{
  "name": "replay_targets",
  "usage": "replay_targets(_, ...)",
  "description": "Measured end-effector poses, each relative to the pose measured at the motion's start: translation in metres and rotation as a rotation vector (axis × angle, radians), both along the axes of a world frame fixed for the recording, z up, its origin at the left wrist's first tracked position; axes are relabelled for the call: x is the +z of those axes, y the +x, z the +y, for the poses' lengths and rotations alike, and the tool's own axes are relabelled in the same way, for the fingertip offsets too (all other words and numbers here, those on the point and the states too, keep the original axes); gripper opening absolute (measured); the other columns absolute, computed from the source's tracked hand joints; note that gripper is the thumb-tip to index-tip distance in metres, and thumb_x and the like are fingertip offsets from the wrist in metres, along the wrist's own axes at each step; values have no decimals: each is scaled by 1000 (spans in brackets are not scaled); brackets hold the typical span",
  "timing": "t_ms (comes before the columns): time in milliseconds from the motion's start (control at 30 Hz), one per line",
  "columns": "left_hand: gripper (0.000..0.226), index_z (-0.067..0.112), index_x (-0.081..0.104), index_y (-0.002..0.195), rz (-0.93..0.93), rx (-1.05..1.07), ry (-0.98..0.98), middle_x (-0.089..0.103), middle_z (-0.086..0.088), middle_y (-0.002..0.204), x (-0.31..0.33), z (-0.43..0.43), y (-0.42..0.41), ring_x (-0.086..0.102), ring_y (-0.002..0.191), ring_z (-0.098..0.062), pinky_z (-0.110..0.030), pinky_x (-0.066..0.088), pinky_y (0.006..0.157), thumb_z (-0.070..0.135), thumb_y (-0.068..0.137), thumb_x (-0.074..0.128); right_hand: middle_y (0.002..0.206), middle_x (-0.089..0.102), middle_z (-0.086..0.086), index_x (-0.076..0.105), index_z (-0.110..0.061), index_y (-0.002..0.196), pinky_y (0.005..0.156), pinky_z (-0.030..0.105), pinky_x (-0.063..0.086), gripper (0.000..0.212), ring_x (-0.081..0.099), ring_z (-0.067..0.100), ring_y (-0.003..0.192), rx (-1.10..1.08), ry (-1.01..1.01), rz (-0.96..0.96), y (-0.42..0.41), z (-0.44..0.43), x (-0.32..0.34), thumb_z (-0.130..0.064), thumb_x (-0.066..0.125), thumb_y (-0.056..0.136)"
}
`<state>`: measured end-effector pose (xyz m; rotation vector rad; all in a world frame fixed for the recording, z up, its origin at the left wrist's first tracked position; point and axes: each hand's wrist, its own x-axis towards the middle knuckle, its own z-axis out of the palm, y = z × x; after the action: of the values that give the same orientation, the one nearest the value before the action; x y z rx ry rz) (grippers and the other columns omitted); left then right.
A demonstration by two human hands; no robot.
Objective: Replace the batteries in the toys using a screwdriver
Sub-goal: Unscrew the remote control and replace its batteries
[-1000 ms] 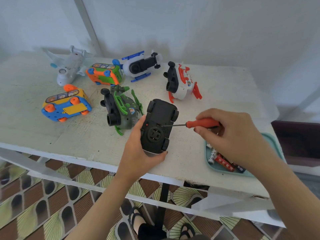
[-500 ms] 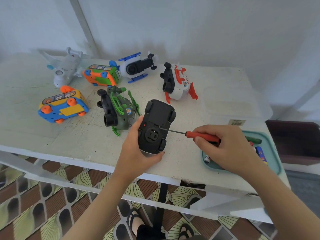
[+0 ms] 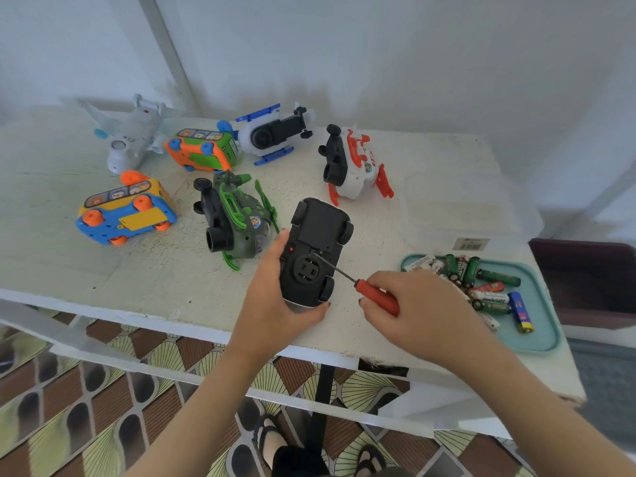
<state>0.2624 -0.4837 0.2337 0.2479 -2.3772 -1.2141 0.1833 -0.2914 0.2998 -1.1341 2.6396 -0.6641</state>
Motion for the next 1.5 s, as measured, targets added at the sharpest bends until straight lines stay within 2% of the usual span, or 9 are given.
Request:
replay_targets(100, 105, 34, 23, 142, 4, 28, 9, 45, 23, 129, -2, 4, 1, 45, 122, 9, -4, 35, 99, 12, 64, 89, 60, 49, -3, 42, -21, 74, 49, 23, 30, 30, 43, 8, 52, -8, 46, 9, 6, -6, -7, -40, 40, 97)
replay_targets(267, 103, 40, 23, 137, 10, 49, -20, 42, 28, 126, 1, 6, 1, 41, 117, 20, 0, 33, 94, 11, 64, 89, 58, 44, -7, 38, -24, 79, 47, 21, 26, 24, 42, 7, 49, -14, -17, -7, 15, -8, -18, -36, 38, 99)
replay_targets(367, 103, 33, 24, 142, -13, 44, -30, 46, 17, 129, 2, 7, 0, 40, 117, 20, 1, 31, 95, 14, 64, 89, 56, 41, -8, 38, -23, 80, 46, 21, 26, 22, 39, 8, 47, -9, -42, -18, 18, -6, -24, -34, 40, 99)
replay_targets(533, 105, 36, 22, 139, 6, 64, -45, 44, 22, 128, 1, 8, -3, 38, 118, 23, 1, 32, 95, 11, 63, 90, 54, 41, -8, 29, -31, 70, 47, 22, 27, 32, 38, 9, 45, -10, -94, -101, 23, -5, -25, -32, 42, 99)
replay_targets(667, 106, 22, 23, 144, -14, 57, -90, 45, 3, 135, 0, 7, -3, 38, 121, 11, 1, 29, 97, 11, 63, 90, 54, 42, -6, 37, -25, 66, 47, 23, 29, 32, 36, 8, 45, -14, -128, -170, 19, -5, -16, -32, 45, 97)
replay_targets(833, 100, 25, 28, 144, -14, 17, -92, 52, 7, 131, 6, 5, -4, 42, 118, 16, -1, 33, 95, 13, 66, 89, 52, 35, -5, 40, -13, 60, 48, 23, 27, 38, 30, 7, 46, -57, -159, -283, 10, 0, -1, -27, 50, 95)
replay_targets(1000, 105, 10, 29, 150, -77, -11, -96, 48, -2, 142, 4, -6, -5, 46, 130, -10, -14, 37, 106, 15, 64, 90, 56, 39, 2, 54, 6, 75, 47, 20, 29, 38, 31, 11, 48, -55, -98, -339, -2, 5, 5, -27, 49, 94)
replay_targets(1400, 106, 18, 24, 150, -85, -33, -151, 42, 10, 135, 10, -7, -5, 38, 123, 4, 0, 24, 102, 17, 66, 88, 44, 32, -11, 51, 5, 67, 43, 17, 27, 37, 28, 6, 41, -92, -209, -406, -2, -5, -7, -21, 52, 94)
replay_targets(1500, 103, 11, 26, 150, -67, -17, -196, 41, 7, 135, 8, -4, -7, 37, 125, 0, 2, 21, 101, 16, 67, 88, 45, 32, -10, 49, -2, 63, 44, 18, 26, 37, 28, 5, 42, -127, -268, -380, 7, -9, -14, -22, 51, 94)
